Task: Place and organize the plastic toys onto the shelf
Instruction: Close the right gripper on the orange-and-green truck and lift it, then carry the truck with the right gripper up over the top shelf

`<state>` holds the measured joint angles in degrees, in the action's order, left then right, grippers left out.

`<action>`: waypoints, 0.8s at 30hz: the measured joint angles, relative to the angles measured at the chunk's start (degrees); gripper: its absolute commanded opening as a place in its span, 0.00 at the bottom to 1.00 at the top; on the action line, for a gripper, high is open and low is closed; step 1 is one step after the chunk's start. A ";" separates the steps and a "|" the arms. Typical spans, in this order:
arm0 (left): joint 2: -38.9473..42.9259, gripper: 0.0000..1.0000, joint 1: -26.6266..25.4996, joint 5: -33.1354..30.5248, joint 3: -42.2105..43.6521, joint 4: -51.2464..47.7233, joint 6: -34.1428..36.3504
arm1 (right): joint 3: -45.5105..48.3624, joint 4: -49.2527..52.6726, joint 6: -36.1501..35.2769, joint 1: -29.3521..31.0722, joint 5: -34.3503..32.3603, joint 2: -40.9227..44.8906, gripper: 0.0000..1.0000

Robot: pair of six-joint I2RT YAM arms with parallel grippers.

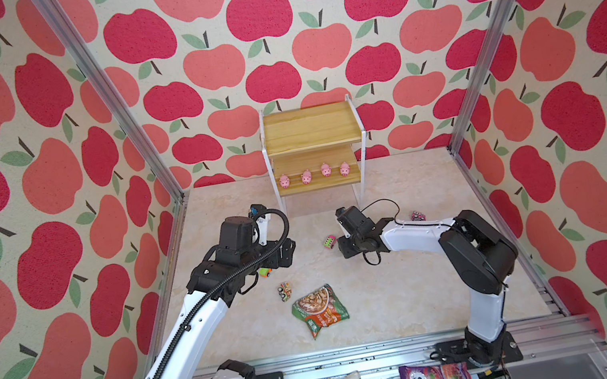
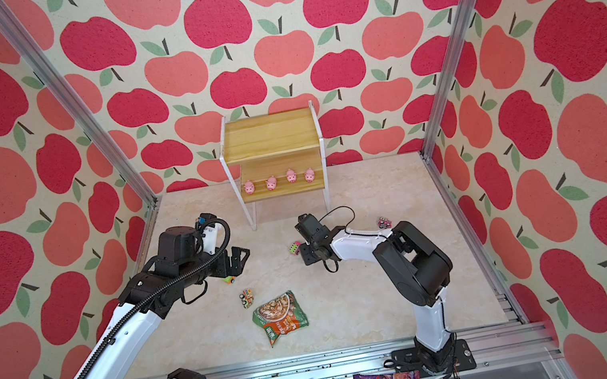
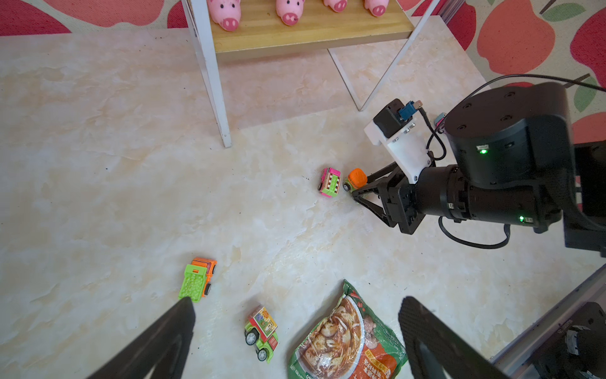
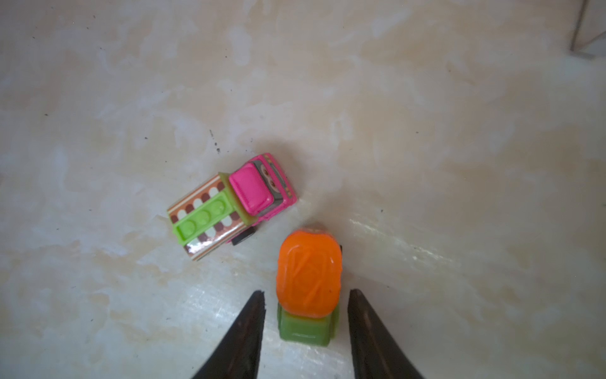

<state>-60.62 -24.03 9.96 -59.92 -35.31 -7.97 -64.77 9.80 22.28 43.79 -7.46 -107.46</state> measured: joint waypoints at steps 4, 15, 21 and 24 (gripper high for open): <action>0.00 0.99 0.00 0.00 0.00 0.02 0.00 | -0.04 0.04 0.13 0.09 -0.07 -0.48 0.30; 0.00 0.99 0.00 0.00 0.00 0.04 0.02 | -0.70 2.64 -0.11 1.40 -2.29 3.61 0.19; 0.00 0.99 0.00 0.22 -0.02 0.70 0.02 | -1.66 9.46 -0.11 2.67 -3.54 14.03 0.18; 0.00 0.99 0.00 0.66 -0.02 1.33 0.04 | -4.11 14.05 -0.33 3.15 -4.11 19.80 0.18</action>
<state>-60.62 -24.03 10.61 -59.94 -33.98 -7.92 -68.88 23.86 21.96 46.94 -11.57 -87.66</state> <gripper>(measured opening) 0.992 0.296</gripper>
